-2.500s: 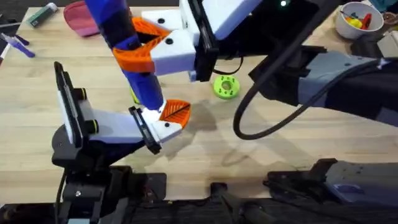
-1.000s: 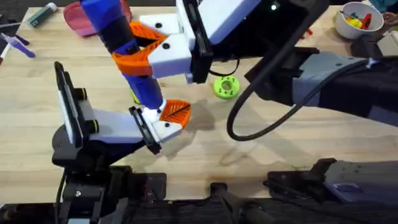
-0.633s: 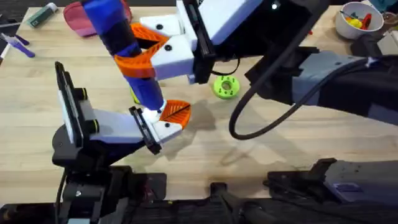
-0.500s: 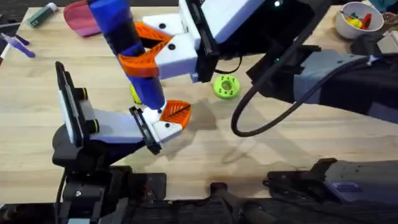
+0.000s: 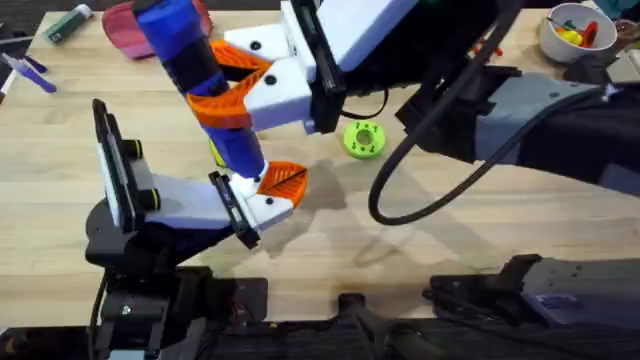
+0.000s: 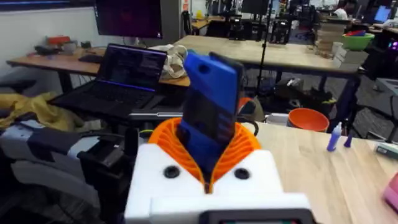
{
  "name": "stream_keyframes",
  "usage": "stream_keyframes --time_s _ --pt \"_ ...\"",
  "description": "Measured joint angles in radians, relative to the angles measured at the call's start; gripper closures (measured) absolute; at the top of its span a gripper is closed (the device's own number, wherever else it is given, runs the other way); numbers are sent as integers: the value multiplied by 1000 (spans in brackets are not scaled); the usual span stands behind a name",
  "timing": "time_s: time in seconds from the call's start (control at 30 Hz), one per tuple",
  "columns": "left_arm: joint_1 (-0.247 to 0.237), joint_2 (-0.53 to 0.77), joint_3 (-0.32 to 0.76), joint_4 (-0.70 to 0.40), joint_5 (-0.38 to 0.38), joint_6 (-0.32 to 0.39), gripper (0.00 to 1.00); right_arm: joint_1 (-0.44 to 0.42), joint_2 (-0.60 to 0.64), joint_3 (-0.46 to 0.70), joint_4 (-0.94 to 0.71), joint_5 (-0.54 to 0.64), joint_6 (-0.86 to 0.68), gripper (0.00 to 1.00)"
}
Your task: Pick up the gripper from the table and insert it into the empty holder that is missing its gripper. Then pick up a screw, insert it into the mounting hole, and use the screwdriver to tighten it. Finally, clean up the table by picking up the vegetable and placing it into the bucket.
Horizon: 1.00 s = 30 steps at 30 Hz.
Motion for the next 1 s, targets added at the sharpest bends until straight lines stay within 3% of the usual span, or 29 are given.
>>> stream_keyframes --time_s 0.43,0.77,0.97,1.0 --pt "0 1 0 0 0 -4 987 0 0 2 -8 -3 -21 977" --pt "0 -2 0 1 -2 5 987 4 0 -12 91 -37 9 977" --pt "0 -11 0 2 0 11 987 2 -28 74 -168 -36 -34 977" --pt "0 -18 1 5 -1 17 987 1 -28 163 -379 -27 -96 977"
